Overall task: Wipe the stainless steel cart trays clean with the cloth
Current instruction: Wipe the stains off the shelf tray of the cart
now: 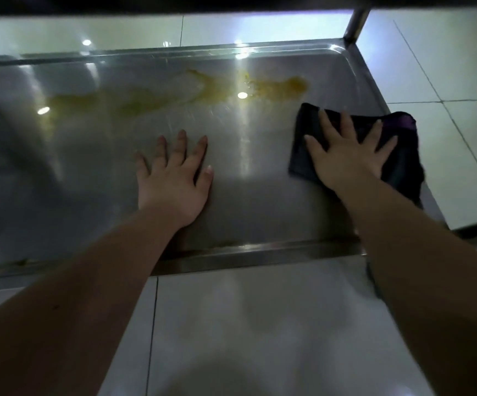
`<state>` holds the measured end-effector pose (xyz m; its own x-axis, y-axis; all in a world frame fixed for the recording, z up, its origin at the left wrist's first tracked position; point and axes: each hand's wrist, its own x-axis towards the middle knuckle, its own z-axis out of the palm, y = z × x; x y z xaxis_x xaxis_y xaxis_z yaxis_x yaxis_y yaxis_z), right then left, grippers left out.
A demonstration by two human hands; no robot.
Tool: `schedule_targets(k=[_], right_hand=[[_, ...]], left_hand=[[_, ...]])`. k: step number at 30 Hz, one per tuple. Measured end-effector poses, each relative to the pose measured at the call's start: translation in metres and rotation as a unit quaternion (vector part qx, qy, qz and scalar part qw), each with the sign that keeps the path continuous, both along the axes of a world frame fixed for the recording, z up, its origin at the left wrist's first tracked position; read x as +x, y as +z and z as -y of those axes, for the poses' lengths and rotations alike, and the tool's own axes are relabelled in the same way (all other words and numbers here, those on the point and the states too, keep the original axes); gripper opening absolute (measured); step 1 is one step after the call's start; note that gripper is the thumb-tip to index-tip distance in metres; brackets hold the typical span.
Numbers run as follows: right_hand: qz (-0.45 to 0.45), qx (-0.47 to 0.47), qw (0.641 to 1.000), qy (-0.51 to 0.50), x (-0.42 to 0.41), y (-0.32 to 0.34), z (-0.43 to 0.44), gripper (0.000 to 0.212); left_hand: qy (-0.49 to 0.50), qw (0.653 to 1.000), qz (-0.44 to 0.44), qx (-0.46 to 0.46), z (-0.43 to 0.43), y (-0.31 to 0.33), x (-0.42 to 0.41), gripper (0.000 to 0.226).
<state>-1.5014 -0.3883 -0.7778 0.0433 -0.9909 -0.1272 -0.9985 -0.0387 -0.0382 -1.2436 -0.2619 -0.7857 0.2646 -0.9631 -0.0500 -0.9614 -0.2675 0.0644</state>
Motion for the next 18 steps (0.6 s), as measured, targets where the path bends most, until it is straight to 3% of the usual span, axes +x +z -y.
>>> schedule_targets(k=[6,10,15,18], right_hand=[[0.055,-0.016,0.989,0.138,0.131,-0.002,-0.008,0.063],[0.047,-0.046,0.98,0.19,0.108,-0.004,0.007,0.062],[0.018,-0.004,0.997,0.071,0.003,0.008,0.065,0.071],[0.013,-0.004,1.0,0.024,0.006,0.008,0.068,0.07]], left_hand=[[0.039,0.999,0.013,-0.001,-0.004,-0.003,0.001,0.072],[0.043,0.999,0.016,0.011,-0.003,-0.003,0.005,0.071],[0.049,0.999,0.004,0.013,-0.002,-0.002,0.001,0.072],[0.053,0.998,0.006,0.022,-0.002,0.0,-0.001,0.072]])
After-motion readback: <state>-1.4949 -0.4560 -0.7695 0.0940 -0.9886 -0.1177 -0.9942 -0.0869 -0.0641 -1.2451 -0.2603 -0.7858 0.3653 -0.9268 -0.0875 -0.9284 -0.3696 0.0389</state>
